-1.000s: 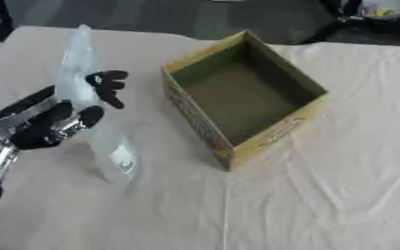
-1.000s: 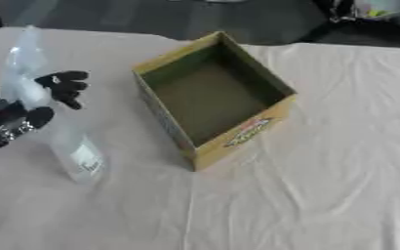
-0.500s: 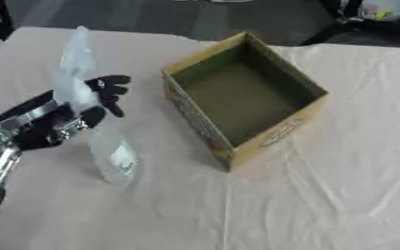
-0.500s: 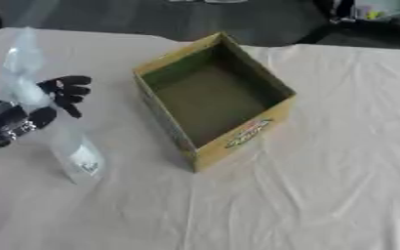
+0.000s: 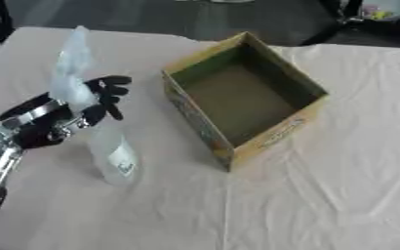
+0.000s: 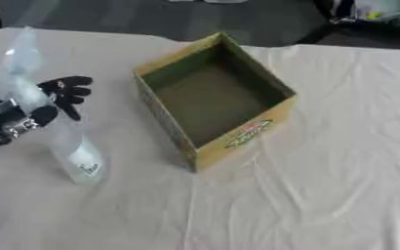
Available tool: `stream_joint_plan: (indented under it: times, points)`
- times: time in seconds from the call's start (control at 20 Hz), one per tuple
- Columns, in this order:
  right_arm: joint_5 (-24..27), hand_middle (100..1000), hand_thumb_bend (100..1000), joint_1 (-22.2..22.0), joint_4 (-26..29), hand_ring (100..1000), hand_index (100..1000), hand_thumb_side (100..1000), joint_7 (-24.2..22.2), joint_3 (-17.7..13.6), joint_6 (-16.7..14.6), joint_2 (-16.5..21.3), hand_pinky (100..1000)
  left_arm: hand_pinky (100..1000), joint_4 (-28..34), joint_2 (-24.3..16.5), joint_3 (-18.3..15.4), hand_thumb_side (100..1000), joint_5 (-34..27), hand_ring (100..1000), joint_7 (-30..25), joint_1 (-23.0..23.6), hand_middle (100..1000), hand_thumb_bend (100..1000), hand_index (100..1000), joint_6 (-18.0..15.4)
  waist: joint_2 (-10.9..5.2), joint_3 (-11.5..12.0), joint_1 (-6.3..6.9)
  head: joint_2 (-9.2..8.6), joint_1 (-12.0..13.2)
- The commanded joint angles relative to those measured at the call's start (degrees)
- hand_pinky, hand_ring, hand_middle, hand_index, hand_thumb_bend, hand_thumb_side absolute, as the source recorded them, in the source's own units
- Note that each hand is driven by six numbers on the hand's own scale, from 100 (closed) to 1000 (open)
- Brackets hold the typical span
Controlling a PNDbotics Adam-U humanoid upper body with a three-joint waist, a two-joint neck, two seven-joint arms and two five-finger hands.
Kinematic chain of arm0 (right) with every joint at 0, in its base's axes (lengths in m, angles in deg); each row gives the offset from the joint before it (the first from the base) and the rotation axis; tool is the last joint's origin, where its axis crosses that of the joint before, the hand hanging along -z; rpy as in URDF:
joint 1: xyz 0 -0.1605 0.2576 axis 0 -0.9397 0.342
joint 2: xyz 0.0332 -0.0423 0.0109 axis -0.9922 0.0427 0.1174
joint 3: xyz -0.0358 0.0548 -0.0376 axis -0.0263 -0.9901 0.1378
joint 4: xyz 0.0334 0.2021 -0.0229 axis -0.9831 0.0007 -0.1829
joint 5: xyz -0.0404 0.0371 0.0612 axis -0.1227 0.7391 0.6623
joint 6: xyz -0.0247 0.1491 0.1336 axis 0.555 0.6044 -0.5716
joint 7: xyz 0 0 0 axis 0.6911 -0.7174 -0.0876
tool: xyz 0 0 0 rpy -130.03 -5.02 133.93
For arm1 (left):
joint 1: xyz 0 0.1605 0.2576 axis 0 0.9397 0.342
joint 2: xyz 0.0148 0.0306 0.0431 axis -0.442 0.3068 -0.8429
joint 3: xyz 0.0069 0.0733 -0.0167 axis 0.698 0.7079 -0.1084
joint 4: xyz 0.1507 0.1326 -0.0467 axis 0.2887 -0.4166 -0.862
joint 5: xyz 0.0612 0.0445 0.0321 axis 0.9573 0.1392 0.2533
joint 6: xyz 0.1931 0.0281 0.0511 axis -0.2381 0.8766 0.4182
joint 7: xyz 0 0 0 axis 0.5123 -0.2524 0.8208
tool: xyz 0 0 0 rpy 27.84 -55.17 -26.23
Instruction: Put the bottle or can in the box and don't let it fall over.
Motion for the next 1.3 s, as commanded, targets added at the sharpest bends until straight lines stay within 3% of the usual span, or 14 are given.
stream_joint_plan:
  times: [0.05, 0.95, 1.3]
  points:
    - [0.3, 1000, 100, -0.3, 0.6, 999, 914, 524, 0.6, -0.4, -0.2, 0.5, 916, 1000, 0.5, -0.8, -0.2, 778, -0.5, 1000, -0.3, -0.9, 1000, 124, 644, 0.4, -0.47, 0.0, -0.02, -0.70, 0.1]
    - [0.3, 1000, 100, 0.1, 0.6, 997, 914, 524, 0.1, -0.1, 0.2, 0.5, 917, 1000, 0.7, 0.0, 0.6, 753, -2.2, 908, -1.8, -1.5, 1000, 100, 606, 1.8, -0.32, -0.1, -0.10, -0.78, 0.1]
    - [0.5, 1000, 100, 0.1, 0.6, 997, 915, 524, 0.0, -0.1, 0.1, 0.5, 918, 1000, 0.6, 0.2, 0.7, 754, -2.5, 825, -1.8, -1.6, 1000, 100, 510, 2.9, -0.33, -0.1, -0.18, -0.85, 0.1]
